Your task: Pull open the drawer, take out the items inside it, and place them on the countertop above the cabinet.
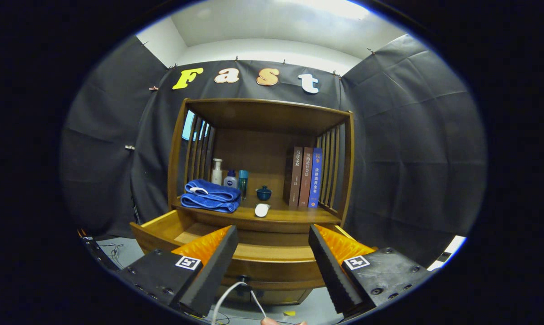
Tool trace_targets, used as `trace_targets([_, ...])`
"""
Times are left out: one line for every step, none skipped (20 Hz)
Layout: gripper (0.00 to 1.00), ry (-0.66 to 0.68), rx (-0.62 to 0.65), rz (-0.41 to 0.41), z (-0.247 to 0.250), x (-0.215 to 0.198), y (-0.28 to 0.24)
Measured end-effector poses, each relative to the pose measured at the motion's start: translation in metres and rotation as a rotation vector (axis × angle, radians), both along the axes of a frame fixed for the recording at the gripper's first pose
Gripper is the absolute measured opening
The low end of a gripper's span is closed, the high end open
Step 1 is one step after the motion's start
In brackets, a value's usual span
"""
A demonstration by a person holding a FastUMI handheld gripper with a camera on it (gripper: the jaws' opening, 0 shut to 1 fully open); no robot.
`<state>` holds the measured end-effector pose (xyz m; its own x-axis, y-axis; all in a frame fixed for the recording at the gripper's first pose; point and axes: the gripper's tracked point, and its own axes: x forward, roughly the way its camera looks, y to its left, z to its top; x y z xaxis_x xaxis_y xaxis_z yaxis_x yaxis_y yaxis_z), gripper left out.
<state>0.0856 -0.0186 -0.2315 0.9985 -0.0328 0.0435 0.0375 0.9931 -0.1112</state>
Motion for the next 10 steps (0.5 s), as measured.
trace_targets([0.99, 0.001, -0.006, 0.008, -0.005, -0.002, -0.002])
trace_targets([0.99, 0.003, -0.012, 0.018, -0.011, -0.004, -0.001])
trace_targets([0.99, 0.011, -0.019, 0.036, -0.018, -0.006, 0.001])
trace_targets([0.99, 0.025, -0.033, 0.043, -0.025, -0.006, 0.002])
trace_targets([0.99, 0.043, -0.052, 0.049, -0.031, -0.005, 0.001])
trace_targets([0.99, 0.06, -0.071, 0.047, -0.035, -0.002, -0.001])
trace_targets([1.0, 0.074, -0.081, 0.048, -0.039, 0.001, -0.003])
trace_targets([0.99, 0.082, -0.078, 0.049, -0.041, 0.001, -0.004])
trace_targets([0.99, 0.084, -0.067, 0.047, -0.043, 0.0, -0.005])
trace_targets([0.99, 0.079, -0.054, 0.046, -0.044, 0.0, -0.004])
